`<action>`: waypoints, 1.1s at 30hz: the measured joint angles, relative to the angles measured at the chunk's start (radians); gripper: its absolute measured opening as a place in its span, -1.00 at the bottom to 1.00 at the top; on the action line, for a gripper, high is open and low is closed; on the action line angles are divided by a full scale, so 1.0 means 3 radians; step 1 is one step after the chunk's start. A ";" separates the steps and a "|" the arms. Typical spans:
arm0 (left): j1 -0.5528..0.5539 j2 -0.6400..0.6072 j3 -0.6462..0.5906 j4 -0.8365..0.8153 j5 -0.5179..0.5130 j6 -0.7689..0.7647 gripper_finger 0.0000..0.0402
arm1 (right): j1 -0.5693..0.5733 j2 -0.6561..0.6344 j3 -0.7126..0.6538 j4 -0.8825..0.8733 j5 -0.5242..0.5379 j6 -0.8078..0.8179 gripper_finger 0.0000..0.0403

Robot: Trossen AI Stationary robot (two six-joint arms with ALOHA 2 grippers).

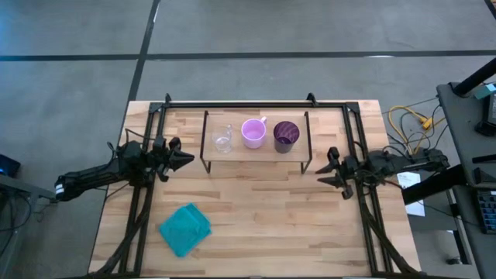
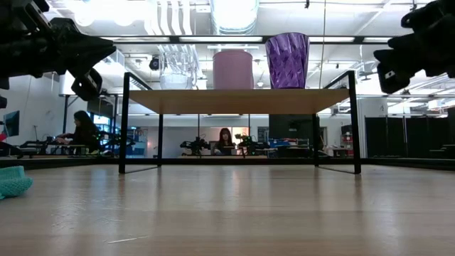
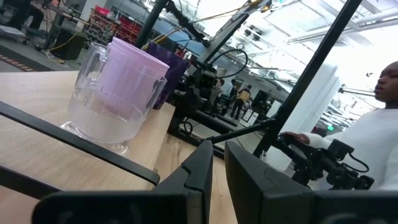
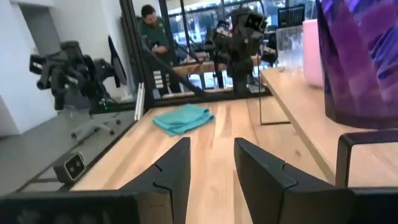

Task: Stack small to large cups/mugs on shelf
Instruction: Return to Home Position

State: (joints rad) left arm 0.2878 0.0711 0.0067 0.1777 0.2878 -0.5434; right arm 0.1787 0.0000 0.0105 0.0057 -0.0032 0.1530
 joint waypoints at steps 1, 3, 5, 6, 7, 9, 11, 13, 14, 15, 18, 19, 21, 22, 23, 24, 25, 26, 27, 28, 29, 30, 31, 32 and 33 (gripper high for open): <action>0.0000 0.0000 0.0000 0.0001 0.0000 0.0000 -0.85 | 0.0000 0.0010 0.0000 -0.0010 -0.0002 -0.0014 -0.41; -0.0003 0.0002 0.0000 0.0001 0.0001 0.0001 -0.85 | 0.0000 0.0003 0.0000 -0.0007 -0.0003 -0.0072 -0.41; -0.0003 0.0001 0.0000 0.0001 0.0000 0.0001 -0.85 | 0.0000 -0.0001 0.0000 -0.0006 -0.0005 -0.0101 -0.41; -0.0003 0.0001 0.0000 0.0002 0.0000 0.0001 -0.85 | 0.0000 -0.0001 0.0000 -0.0008 -0.0004 -0.0102 -0.41; -0.0003 0.0001 0.0000 0.0002 0.0000 0.0001 -0.85 | 0.0000 -0.0001 0.0000 -0.0008 -0.0004 -0.0105 -0.41; -0.0003 0.0000 0.0000 0.0001 0.0000 0.0001 -0.85 | 0.0000 -0.0001 0.0000 -0.0008 -0.0003 -0.0138 -0.41; -0.0001 0.0000 0.0000 0.0001 0.0000 0.0001 -0.85 | 0.0000 -0.0001 0.0000 -0.0007 -0.0003 -0.0165 -0.41; -0.0001 0.0001 -0.0001 0.0001 0.0000 0.0001 -0.85 | 0.0000 -0.0001 0.0000 -0.0008 -0.0001 -0.0158 -0.41; -0.0001 0.0001 -0.0001 0.0001 0.0000 0.0001 -0.85 | 0.0000 -0.0001 0.0000 -0.0008 -0.0001 -0.0143 -0.41; -0.0001 0.0001 -0.0001 0.0001 0.0000 0.0001 -0.85 | 0.0000 -0.0001 0.0000 -0.0007 0.0000 -0.0118 -0.41; -0.0001 0.0001 -0.0001 0.0001 0.0000 0.0001 -0.85 | 0.0000 0.0003 0.0000 -0.0007 0.0001 -0.0051 -0.41; -0.0001 0.0001 -0.0001 0.0001 0.0000 0.0001 -0.85 | 0.0000 0.0010 0.0000 -0.0006 0.0001 -0.0040 -0.41; -0.0001 0.0000 -0.0001 0.0001 0.0000 0.0001 -0.85 | 0.0000 0.0011 0.0000 -0.0006 0.0002 -0.0024 -0.41; -0.0001 0.0001 -0.0001 0.0001 0.0000 0.0001 -0.85 | -0.0001 0.0011 0.0000 -0.0006 0.0001 -0.0024 -0.41; -0.0001 0.0001 -0.0001 0.0000 0.0000 0.0001 -0.85 | 0.0000 0.0011 0.0000 -0.0005 0.0002 -0.0024 -0.41; -0.0001 0.0000 -0.0001 0.0000 0.0000 0.0001 -0.85 | 0.0000 0.0011 0.0000 -0.0006 0.0003 -0.0024 -0.41; -0.0001 0.0000 -0.0001 0.0001 0.0000 0.0001 -0.85 | -0.0001 0.0010 0.0000 -0.0006 0.0003 -0.0020 -0.41; -0.0001 0.0001 -0.0001 0.0000 0.0000 0.0001 -0.85 | -0.0001 0.0011 0.0000 -0.0005 0.0003 -0.0012 -0.41; 0.0001 0.0000 -0.0001 -0.0001 0.0000 0.0001 -0.85 | 0.0000 0.0011 0.0001 -0.0005 0.0004 -0.0012 -0.41; 0.0001 0.0000 -0.0001 0.0000 0.0000 0.0001 -0.85 | 0.0000 0.0011 0.0001 -0.0006 0.0006 -0.0013 -0.41; 0.0000 -0.0001 -0.0001 0.0001 0.0000 0.0001 -0.85 | -0.0001 0.0011 0.0001 -0.0005 0.0010 -0.0014 -0.41; 0.0001 0.0001 -0.0001 0.0000 0.0000 0.0001 -0.85 | -0.0001 0.0010 0.0001 -0.0005 0.0010 -0.0012 -0.41; 0.0000 0.0001 -0.0001 -0.0002 0.0000 0.0001 -0.85 | 0.0000 0.0011 0.0001 -0.0005 0.0010 -0.0011 -0.41; 0.0000 0.0000 -0.0001 0.0000 0.0000 0.0001 -0.85 | 0.0000 0.0011 0.0001 -0.0005 0.0010 -0.0001 -0.41; 0.0000 0.0000 -0.0001 0.0001 0.0000 0.0001 -0.85 | -0.0001 0.0011 0.0001 -0.0005 0.0011 0.0011 -0.41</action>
State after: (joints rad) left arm 0.2878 0.0711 0.0063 0.1780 0.2878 -0.5430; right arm 0.1785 0.0032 0.0109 0.0042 0.0000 0.1562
